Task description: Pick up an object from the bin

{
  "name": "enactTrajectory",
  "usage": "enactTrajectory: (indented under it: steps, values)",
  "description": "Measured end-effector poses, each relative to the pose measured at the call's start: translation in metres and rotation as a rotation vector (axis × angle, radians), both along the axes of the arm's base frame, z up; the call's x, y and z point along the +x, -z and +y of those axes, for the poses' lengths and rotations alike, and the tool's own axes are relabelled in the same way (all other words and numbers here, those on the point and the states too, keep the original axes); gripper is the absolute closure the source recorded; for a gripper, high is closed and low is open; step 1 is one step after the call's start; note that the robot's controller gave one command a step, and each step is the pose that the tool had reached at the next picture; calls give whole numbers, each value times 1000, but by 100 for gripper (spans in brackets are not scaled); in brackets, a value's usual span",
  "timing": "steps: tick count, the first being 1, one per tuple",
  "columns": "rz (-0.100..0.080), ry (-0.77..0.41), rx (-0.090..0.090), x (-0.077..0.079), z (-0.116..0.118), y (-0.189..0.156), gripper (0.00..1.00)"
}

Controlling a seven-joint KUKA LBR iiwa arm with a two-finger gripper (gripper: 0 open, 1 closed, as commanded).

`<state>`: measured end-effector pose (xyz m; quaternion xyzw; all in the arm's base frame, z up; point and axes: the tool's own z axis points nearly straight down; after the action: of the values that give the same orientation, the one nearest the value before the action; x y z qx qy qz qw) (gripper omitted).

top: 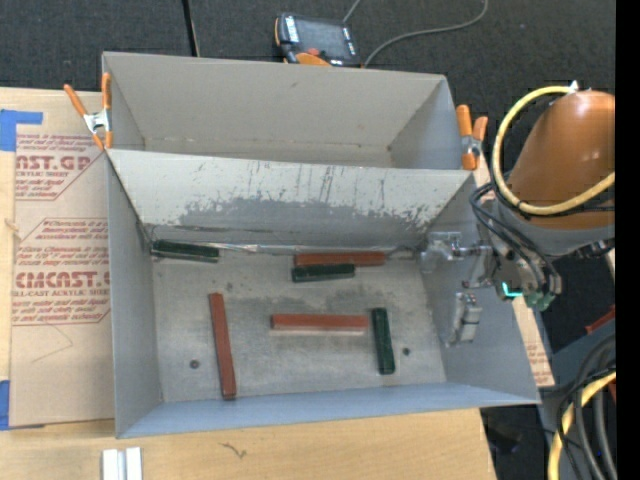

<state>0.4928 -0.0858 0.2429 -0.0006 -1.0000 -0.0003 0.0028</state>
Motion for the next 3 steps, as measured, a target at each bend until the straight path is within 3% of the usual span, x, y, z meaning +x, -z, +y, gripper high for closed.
enactTrajectory:
  steps: [1,2,3]
  values:
    - [-2,-284,3,27,65,105,0]
    - [-1,-129,3,28,110,176,0]
    - [-6,-128,1,30,108,173,100]
